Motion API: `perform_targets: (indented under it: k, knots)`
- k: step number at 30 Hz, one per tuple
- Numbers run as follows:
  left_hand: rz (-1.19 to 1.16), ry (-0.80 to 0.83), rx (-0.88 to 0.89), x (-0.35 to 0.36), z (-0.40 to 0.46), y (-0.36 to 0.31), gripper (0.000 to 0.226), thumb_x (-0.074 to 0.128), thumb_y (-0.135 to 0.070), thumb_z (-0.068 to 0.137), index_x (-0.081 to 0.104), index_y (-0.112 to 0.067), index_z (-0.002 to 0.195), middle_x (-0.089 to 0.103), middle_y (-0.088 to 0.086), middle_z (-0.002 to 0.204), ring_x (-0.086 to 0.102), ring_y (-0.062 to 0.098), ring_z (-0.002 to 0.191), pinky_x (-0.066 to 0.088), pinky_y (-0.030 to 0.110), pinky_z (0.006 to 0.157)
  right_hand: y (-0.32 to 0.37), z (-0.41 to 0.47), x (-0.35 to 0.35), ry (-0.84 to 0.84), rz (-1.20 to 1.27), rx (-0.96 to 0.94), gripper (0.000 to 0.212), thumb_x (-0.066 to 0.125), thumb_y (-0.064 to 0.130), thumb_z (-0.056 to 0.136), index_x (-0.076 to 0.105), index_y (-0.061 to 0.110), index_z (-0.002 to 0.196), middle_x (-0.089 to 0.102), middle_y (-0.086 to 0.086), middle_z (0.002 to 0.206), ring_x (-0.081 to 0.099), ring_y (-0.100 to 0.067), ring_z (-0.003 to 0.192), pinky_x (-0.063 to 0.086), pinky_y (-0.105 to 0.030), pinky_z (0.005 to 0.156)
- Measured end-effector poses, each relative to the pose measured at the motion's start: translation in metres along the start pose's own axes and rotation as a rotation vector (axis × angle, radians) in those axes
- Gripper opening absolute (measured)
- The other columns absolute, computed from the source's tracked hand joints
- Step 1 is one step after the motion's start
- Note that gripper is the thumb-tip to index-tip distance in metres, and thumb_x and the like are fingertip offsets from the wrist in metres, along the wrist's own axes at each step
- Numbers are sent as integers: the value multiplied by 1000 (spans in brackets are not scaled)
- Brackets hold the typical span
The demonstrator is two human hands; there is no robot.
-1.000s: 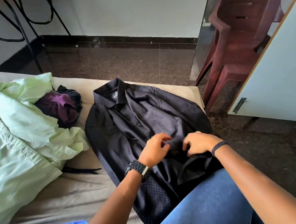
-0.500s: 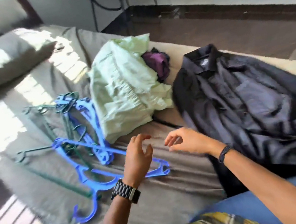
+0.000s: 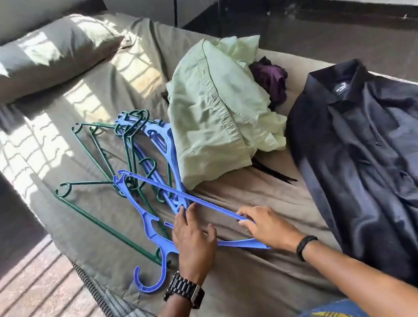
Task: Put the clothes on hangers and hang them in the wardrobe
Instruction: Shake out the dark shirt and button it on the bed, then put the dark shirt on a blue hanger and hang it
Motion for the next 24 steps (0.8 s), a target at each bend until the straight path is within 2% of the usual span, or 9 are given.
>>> perform_targets:
  k: [4, 8, 12, 14, 17, 18, 20, 22, 24]
  knots:
    - [4, -133, 40, -7, -2, -7, 56, 53, -28, 88, 39, -13, 140, 23, 14, 154, 12, 25, 145, 11, 46, 118, 8, -6, -9, -117, 108, -101, 15, 48, 6, 94, 62, 12, 94, 60, -3, 76, 60, -20, 73, 49, -33, 75]
    - [-8, -335, 115, -25, -4, -33, 61, 42, -39, 82, 32, -24, 140, 17, 9, 155, 10, 24, 145, -2, 42, 119, 8, -19, -25, -291, 276, -99, 21, 53, 5, 94, 65, 16, 107, 60, 9, 74, 60, -9, 69, 50, -21, 71]
    - [-277, -405, 111, -33, 5, -55, 76, 65, -29, 85, 20, -30, 146, -3, -3, 158, -7, 11, 147, 11, 46, 119, -6, -31, -46, -416, 481, -33, 22, 54, 8, 95, 64, 19, 111, 65, 10, 79, 61, -3, 64, 53, -17, 69]
    - [-449, -387, 57, -31, 10, -65, 88, 74, -19, 80, 17, -30, 147, -6, -5, 157, -11, 0, 144, 11, 39, 118, -12, -35, -48, -451, 602, -2, 21, 54, 8, 95, 64, 16, 112, 66, 7, 82, 60, -2, 62, 52, -17, 68]
    - [-569, -423, 45, -28, 13, -92, 92, 77, -18, 77, 19, -18, 148, 8, 8, 155, 2, 7, 143, 9, 24, 117, -21, -47, -61, -556, 733, 6, 20, 54, 7, 94, 64, 22, 104, 65, 5, 79, 58, -2, 60, 50, -18, 64]
    - [-611, -430, 30, -27, 13, -102, 90, 77, -18, 77, 20, -19, 146, 13, 9, 152, 10, 12, 142, 13, 24, 116, -24, -50, -65, -580, 765, 9, 19, 54, 7, 94, 64, 22, 102, 63, 5, 75, 57, -2, 59, 49, -18, 62]
    - [-823, -381, -30, -20, 17, -123, 78, 75, -11, 79, 27, -25, 139, 24, 9, 144, 36, 12, 129, 33, 28, 108, -31, -55, -74, -618, 827, 25, 17, 55, 8, 94, 64, 18, 104, 59, 4, 69, 56, -4, 58, 48, -20, 58]
    - [-1154, -217, -84, -2, 24, -144, 58, 67, -3, 84, 37, -24, 129, 45, 14, 128, 59, 10, 100, 50, 26, 89, -41, -58, -81, -645, 882, 42, 17, 55, 8, 95, 64, 12, 108, 59, 3, 68, 56, -5, 57, 48, -19, 58]
    - [-1332, 7, -90, 17, 25, -171, 22, 58, -3, 91, 52, -14, 110, 63, 19, 105, 67, 22, 86, 55, 36, 83, -51, -62, -86, -674, 926, 58, 16, 54, 6, 95, 63, 7, 107, 58, 3, 65, 55, -5, 54, 47, -19, 58]
Point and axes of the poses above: each hand's wrist, its own z-axis towards the middle knuckle, its own x-axis out of the palm, y = z × x, the point moved 7 cm from there along z, towards the middle knuckle
